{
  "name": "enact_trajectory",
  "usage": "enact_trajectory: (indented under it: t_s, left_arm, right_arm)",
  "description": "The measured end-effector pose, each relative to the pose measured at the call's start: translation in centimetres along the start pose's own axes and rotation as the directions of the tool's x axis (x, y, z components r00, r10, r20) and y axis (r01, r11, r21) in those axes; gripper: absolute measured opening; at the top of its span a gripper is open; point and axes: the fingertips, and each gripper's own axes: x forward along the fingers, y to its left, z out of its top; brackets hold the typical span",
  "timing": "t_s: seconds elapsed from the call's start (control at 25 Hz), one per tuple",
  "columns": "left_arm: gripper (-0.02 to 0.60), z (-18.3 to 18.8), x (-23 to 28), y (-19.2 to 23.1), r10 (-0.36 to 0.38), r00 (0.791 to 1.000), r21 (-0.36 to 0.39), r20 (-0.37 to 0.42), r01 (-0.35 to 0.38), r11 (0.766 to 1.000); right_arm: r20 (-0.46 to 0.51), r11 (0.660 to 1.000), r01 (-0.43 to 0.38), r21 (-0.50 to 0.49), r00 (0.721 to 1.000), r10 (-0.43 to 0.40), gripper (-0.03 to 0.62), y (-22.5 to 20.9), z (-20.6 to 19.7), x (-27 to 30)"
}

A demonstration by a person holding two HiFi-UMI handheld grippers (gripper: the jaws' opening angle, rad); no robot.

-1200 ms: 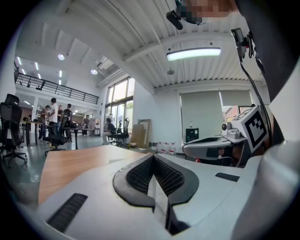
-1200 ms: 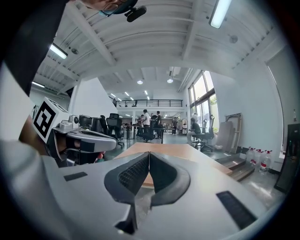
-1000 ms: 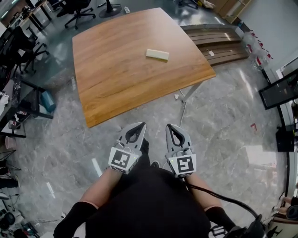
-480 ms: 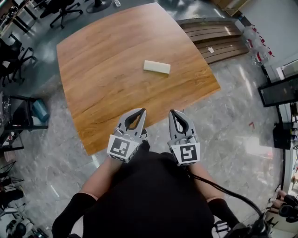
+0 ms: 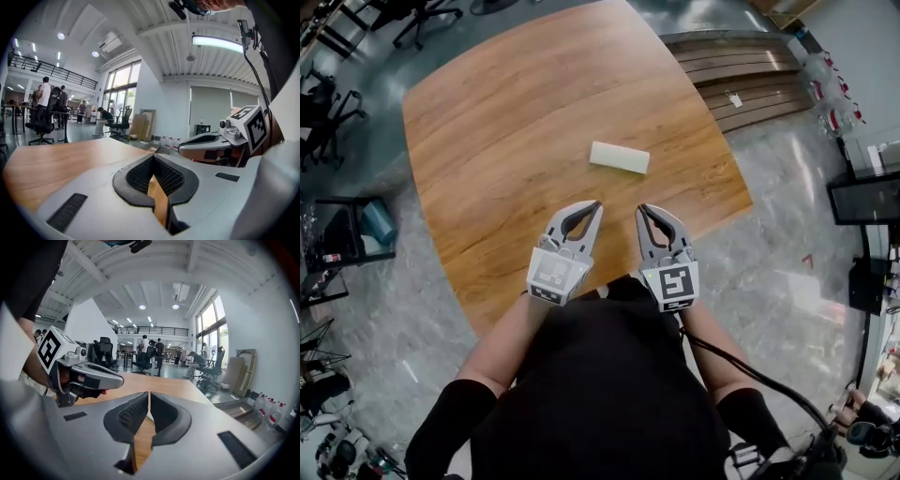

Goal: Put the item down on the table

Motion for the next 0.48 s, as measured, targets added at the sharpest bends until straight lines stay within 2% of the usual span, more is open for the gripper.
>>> enact_trajectory:
  t_s: [0.24, 0.32, 0.4, 0.44, 0.48]
  left_arm:
    - [0.003, -2.1, 4.7, 3.3, 0.029, 0.998, -0.047, -0.049, -0.031, 0.998]
    - [0.003, -3.3, 6.1, 4.3, 0.037, 0.997, -0.068, -0.074, -0.042, 0.997]
    - [0.003, -4.1, 7.3, 5.1, 0.043, 0.995, -0.092, -0.093, -0.051, 0.994]
    - [0.003, -4.5, 7.9, 5.5, 0.045, 0.993, -0.097, -0.105, -0.055, 0.994]
    - [0.003, -4.7, 8.3, 5.8, 0.049, 0.992, -0.099, -0.117, -0.061, 0.993]
  right_arm:
    - [-0.103, 0.993, -0.110, -0.040, 0.989, 0.105, 0.015, -3.6, -3.2, 7.1]
    - [-0.150, 0.987, -0.156, -0.050, 0.978, 0.147, 0.017, -4.1, -4.6, 9.3]
    - [-0.226, 0.975, -0.214, -0.065, 0.955, 0.194, 0.023, -4.3, -6.7, 11.2]
    - [-0.275, 0.965, -0.254, -0.073, 0.935, 0.225, 0.063, -4.3, -8.0, 12.2]
    - [-0.327, 0.952, -0.294, -0.081, 0.911, 0.254, 0.147, -4.3, -9.1, 13.2]
